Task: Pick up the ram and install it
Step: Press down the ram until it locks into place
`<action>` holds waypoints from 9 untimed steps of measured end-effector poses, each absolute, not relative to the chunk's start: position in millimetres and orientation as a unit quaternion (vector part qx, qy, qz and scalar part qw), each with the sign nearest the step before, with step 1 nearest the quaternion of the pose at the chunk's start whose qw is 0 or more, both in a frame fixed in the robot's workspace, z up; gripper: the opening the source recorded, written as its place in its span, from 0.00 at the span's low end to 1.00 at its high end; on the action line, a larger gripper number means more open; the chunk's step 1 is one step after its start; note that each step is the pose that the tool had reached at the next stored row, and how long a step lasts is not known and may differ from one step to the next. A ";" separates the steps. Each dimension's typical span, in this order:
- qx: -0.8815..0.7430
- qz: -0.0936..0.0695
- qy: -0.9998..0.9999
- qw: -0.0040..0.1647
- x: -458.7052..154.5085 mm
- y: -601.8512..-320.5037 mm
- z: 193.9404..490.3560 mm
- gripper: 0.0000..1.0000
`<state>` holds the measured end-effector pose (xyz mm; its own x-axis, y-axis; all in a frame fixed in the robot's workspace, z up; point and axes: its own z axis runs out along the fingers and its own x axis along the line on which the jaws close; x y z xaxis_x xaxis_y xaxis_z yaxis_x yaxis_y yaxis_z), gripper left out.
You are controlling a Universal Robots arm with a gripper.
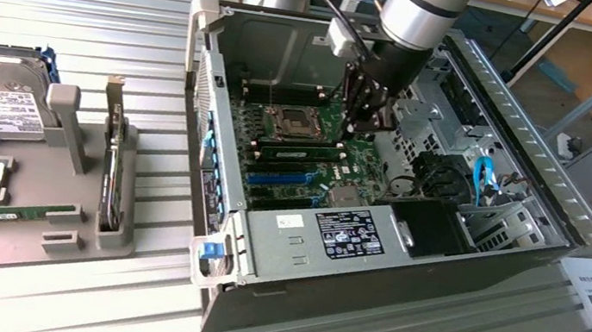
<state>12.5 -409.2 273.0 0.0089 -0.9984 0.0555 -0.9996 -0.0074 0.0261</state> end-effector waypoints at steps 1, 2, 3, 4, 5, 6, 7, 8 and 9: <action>0.710 0.011 -0.704 0.029 12.6 -409.2 272.2 0.11; 0.710 0.011 -0.704 0.029 12.7 -409.2 271.4 0.11; 0.710 0.011 -0.704 0.029 12.8 -409.2 270.6 0.11; 0.710 0.011 -0.704 0.029 12.9 -409.2 269.7 0.11; 0.710 0.011 -0.704 0.029 13.0 -409.2 268.3 0.11; 0.710 0.011 -0.704 0.029 13.1 -409.2 267.1 0.11; 0.710 0.011 -0.704 0.029 13.2 -409.2 266.3 0.11; 0.710 0.010 -0.704 0.029 13.3 -409.2 265.4 0.11; 0.710 0.011 -0.704 0.029 13.4 -409.2 264.5 0.11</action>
